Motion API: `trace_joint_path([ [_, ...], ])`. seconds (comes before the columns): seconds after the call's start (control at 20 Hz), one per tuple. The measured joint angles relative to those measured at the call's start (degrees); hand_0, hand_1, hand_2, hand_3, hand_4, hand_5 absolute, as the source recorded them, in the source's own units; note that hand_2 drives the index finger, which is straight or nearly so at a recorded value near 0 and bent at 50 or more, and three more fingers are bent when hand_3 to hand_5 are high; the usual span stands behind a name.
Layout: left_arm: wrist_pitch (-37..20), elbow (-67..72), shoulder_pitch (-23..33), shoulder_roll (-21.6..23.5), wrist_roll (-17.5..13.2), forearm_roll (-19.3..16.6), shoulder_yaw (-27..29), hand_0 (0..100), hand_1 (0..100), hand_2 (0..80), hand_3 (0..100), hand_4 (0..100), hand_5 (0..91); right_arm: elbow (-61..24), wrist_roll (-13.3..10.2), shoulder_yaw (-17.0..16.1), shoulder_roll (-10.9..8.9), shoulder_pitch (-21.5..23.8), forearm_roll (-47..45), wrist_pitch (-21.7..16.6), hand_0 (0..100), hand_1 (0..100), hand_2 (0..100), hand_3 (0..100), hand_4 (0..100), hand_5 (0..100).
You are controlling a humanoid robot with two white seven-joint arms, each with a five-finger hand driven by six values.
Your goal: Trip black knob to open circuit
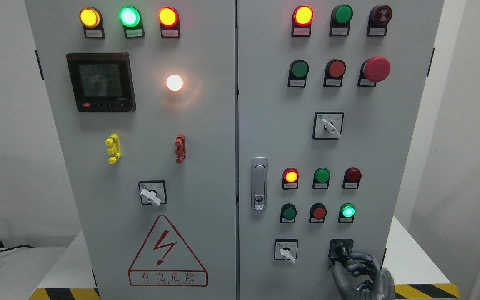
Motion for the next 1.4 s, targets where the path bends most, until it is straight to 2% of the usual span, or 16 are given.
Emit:
trace_joint_path([
  [0.55,0.0,0.0,0.0,0.0,0.0,0.0,0.0,12,39,0.0,0,0,0.0,-1.8,0.1,-0.8,-0.67,1.9,-0.2,-0.2,28,84,36,69,70,83],
  [0.7,0.0,0.0,0.0,0.0,0.0,0.0,0.0,12,39,0.0,0,0,0.0,-2.6,0.4,-0.9,-0.98,3.1,-0.3,-1.8,28,84,36,69,71,82],
  [0.85,0.0,0.0,0.0,0.0,0.0,0.0,0.0,12,39,0.0,0,0,0.0,-3.2,0.7,-0.9,-1.40,4.5,-0.3,-4.7,27,79,37,69,67,72],
  [1.0,0.0,0.0,0.0,0.0,0.0,0.0,0.0,12,39,0.0,0,0,0.0,-3.7,1.8,-1.0,-1.78,6.0,-0.5,-8.0,25,69,34,59,58,60],
  [1.05,0.0,0.0,0.0,0.0,0.0,0.0,0.0,12,39,0.0,0,0,0.0,-3.8,2.7,-1.0,-1.88,6.6,-0.5,-9.9,23,64,30,53,52,53],
  [1.2,0.0,0.0,0.0,0.0,0.0,0.0,0.0,12,39,0.0,0,0,0.0,-4.4,5.2,-1.1,-2.21,8.5,-0.7,-13.9,24,56,27,45,44,45],
  [1.3,0.0,0.0,0.0,0.0,0.0,0.0,0.0,12,39,0.0,0,0,0.0,-5.1,6.8,-1.1,-2.43,10.1,-0.8,-15.0,26,51,23,41,40,41],
  [1.4,0.0,0.0,0.0,0.0,0.0,0.0,0.0,12,39,0.0,0,0,0.0,-5.9,8.8,-1.1,-2.61,11.2,-1.2,-16.2,28,43,14,32,29,31],
])
